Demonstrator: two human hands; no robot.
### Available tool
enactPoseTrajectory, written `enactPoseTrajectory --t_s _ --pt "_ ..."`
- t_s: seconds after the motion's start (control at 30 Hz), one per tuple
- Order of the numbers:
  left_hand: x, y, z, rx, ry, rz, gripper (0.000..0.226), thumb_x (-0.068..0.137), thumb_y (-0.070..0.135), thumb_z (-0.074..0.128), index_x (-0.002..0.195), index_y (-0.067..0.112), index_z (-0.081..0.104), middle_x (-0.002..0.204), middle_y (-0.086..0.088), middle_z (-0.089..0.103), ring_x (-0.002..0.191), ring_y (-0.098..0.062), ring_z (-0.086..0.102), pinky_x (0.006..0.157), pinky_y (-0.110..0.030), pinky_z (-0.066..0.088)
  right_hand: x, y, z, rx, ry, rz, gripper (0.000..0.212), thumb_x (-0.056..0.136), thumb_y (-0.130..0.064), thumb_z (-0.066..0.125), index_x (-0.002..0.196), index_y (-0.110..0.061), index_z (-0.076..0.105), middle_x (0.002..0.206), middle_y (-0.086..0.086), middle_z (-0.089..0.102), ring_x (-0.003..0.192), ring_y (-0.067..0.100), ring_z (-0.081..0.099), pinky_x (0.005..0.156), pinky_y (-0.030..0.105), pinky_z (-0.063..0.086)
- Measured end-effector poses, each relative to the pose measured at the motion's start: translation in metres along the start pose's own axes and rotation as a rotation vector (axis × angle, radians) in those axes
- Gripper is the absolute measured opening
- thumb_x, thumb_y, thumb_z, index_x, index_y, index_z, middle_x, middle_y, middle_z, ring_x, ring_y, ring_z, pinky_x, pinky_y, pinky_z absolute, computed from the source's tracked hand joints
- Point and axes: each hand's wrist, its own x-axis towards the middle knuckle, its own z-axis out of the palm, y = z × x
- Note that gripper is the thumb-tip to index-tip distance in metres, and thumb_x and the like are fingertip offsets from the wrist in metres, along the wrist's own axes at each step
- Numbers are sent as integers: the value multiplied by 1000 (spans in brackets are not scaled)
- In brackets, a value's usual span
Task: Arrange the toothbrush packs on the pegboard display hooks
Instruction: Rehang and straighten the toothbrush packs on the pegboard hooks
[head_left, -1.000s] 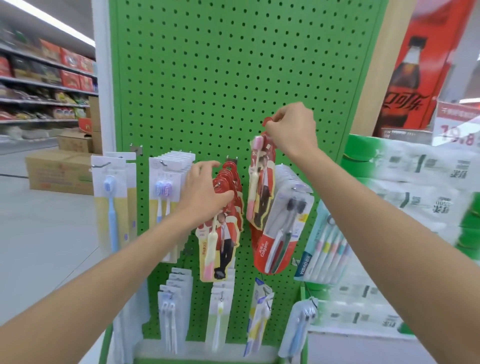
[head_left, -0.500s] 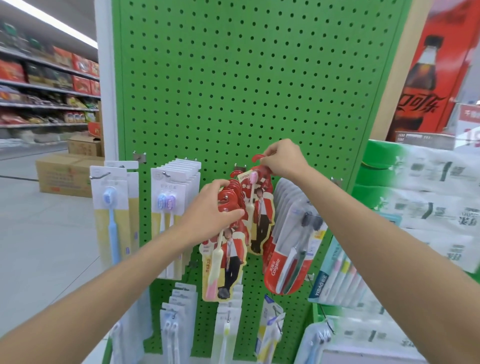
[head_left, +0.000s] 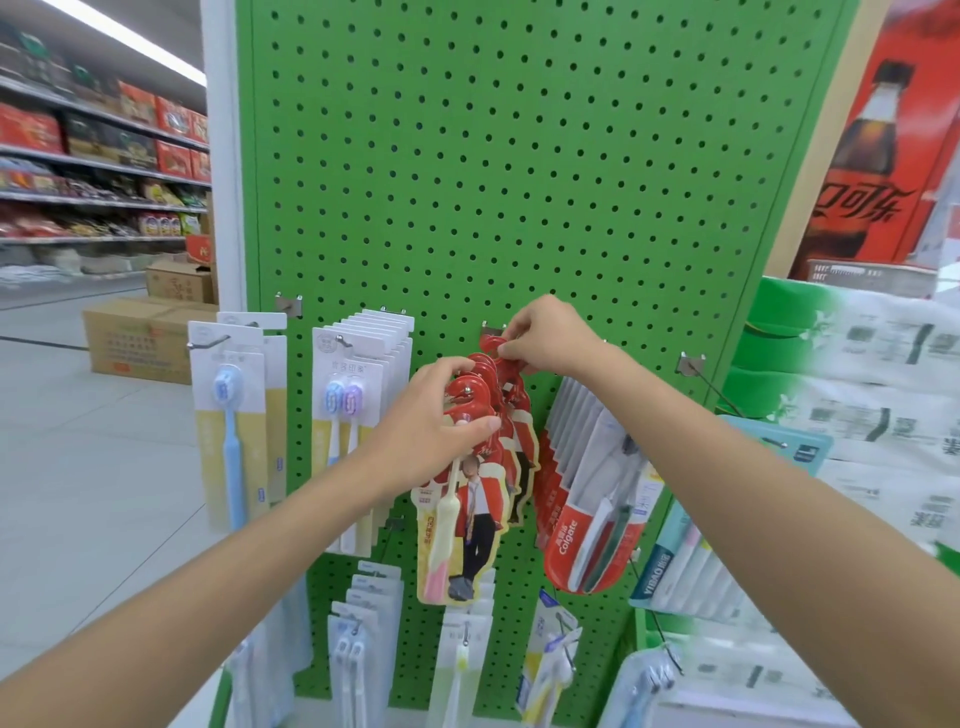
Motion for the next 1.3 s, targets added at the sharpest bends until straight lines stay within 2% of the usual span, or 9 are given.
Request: enactPoseTrajectory --t_s 0.1,0.27,0.4,0.6,0.73,0.87,0.97,1.07,1.3 --pt "-1 -2 -2 -12 -8 -1 63 87 37 72 140 27 39 134 3 51 114 -11 60 95 -29 53 4 -4 7 14 38 -20 12 90 -15 69 94 -5 75 90 3 69 74 19 68 73 31 59" --pt "-2 -6 -4 4 -23 -4 69 83 45 72 141 28 38 136 4 50 123 -12 53 104 -39 48 9 -1 10 104 -27 -23 17 93 -12 64 104 -3 74 94 7 72 61 9 63 61 20 58" --pt "-2 -9 -6 -1 -40 -10 73 81 50 72 142 29 37 137 5 49 128 -12 48 108 -41 44 21 7 1 105 167 11 21 91 -1 60 110 -6 70 108 13 70 67 14 63 72 34 60" --pt "-3 -5 -8 -6 -54 -19 72 82 46 72 142 29 36 133 5 50 119 -12 56 100 -35 51 32 2 16 40 -34 45 22 93 -19 65 107 -4 72 102 6 66 79 17 60 81 34 57" --pt "-3 -7 -7 11 -46 -13 74 82 48 71 143 28 35 136 6 49 128 -10 46 106 -36 44 36 2 14 -7 67 54 12 92 -14 66 90 -5 73 84 3 66 67 12 59 65 28 54" --pt "-2 -5 -5 8 -49 -14 73 82 44 72 144 26 36 136 5 52 128 -11 49 108 -35 43 34 8 -2 -39 175 99 15 90 -5 60 92 5 72 82 10 71 69 19 66 67 40 61" --pt "-1 -3 -5 61 -32 -2 74 83 42 73 145 25 35 142 4 49 128 -10 46 102 -24 38 22 10 -11 -14 234 81 15 87 -3 58 92 2 71 83 11 71 53 15 54 45 26 47" --pt "-3 2 -5 94 -21 1 75 84 41 72 146 24 34 146 3 46 130 -12 45 100 -23 37 8 9 -16 45 263 57 13 87 -5 57 94 -5 68 84 7 69 51 12 49 44 20 34" --pt "-6 7 -2 149 11 -40 75 84 43 72 145 21 35 145 -1 46 130 -17 47 97 -28 43 -37 0 -24 86 299 19 15 85 -7 57 84 -4 72 80 2 70 48 11 45 44 20 39"
